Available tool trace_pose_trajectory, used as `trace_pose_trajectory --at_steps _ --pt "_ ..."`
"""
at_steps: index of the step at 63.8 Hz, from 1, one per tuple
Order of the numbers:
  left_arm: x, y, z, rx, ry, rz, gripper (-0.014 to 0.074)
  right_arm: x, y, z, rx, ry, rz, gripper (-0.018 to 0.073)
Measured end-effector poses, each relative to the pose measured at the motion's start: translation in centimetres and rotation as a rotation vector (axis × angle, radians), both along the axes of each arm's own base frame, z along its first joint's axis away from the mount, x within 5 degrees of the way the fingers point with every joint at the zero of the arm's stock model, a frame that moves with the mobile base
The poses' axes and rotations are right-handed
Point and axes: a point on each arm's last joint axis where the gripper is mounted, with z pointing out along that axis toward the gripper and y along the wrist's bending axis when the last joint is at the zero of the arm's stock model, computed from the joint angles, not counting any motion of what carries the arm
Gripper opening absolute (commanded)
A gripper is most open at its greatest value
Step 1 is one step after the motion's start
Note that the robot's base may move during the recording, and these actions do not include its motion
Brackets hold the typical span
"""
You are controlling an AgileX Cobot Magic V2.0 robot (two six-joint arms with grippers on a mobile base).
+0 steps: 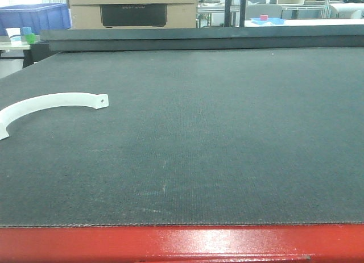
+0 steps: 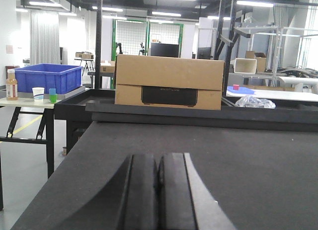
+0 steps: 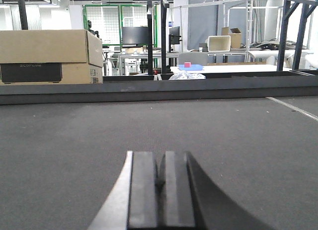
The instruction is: Grab PVC pipe and place in blue bin
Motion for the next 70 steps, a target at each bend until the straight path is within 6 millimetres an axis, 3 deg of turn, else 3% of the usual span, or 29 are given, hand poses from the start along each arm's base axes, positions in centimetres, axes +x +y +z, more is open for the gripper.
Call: trace_pose_trajectory --at_steps 14,28,37,55,70 --pt "1.3 0.0 1.9 0.003 0.058 -0.001 -0.0111 -0.3 0.0 1.4 0.046 -0.054 0.005 -0.0162" --pt "4.2 -0.1 4.3 0.011 0.173 -0.004 -0.0111 -2.1 1.0 7.4 0.019 0.02 0.074 -0.0162" --pt "6.7 -0.1 6.2 0.023 0.218 -0.001 -0.0111 -1.8 1.2 10.5 0.026 0.135 0.104 -0.0162" --pt "13.0 -0.1 8.1 0.048 0.346 0.001 -0.0111 2.8 1.1 14.7 0.076 0.551 0.175 -0.0162" --pt "17.5 -0.2 8.2 0.052 0.483 -0.007 -0.0111 8.0 0.5 15.0 0.123 0.799 0.201 -0.0162"
